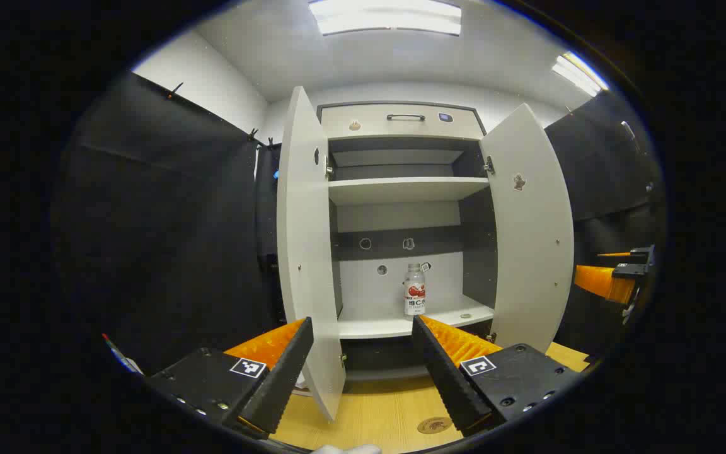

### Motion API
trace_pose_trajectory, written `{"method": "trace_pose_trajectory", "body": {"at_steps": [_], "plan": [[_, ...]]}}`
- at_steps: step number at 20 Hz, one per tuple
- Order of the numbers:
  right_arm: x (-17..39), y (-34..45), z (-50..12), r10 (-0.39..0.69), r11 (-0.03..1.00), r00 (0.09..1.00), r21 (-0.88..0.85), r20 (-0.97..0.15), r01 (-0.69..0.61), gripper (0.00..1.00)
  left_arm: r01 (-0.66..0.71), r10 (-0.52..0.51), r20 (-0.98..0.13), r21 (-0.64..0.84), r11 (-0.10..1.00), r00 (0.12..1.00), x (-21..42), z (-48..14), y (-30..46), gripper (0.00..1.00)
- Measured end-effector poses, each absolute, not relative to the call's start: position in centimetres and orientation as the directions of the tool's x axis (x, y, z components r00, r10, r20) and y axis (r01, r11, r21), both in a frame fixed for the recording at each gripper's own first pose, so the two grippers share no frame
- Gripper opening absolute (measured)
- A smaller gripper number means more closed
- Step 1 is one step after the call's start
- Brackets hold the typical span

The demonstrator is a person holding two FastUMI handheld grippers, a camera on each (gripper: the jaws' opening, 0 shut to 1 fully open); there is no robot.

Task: Grasp the bottle in the cabinet with the left hand and place it on the coaster, then close the right door with the right hand and the left door with the left hand.

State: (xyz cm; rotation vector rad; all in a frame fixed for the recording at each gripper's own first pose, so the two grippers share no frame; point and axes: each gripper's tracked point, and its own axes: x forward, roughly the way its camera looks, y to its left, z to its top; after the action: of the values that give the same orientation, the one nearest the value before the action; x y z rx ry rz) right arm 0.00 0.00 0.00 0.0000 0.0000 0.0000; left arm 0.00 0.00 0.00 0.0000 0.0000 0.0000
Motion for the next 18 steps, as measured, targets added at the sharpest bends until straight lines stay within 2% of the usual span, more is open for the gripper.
{"method": "trace_pose_trajectory", "body": {"at_steps": [11, 18], "plan": [[-0.6, 0.1, -0.1, 0.013, 1.0, 1.0, -0.012, -0.001, -0.013, 0.83, -0.009, 0.009, 0.002, 0.014, 1.0, 1.0, -0.8, 0.4, 0.5, 0.95], [-0.9, 0.4, -1.1, 0.034, 0.999, 0.998, -0.017, -0.052, -0.035, 0.83, 0.025, -0.025, -0.01, 0.005, 1.0, 1.0, 2.5, 0.1, -1.8, 0.95]]}}
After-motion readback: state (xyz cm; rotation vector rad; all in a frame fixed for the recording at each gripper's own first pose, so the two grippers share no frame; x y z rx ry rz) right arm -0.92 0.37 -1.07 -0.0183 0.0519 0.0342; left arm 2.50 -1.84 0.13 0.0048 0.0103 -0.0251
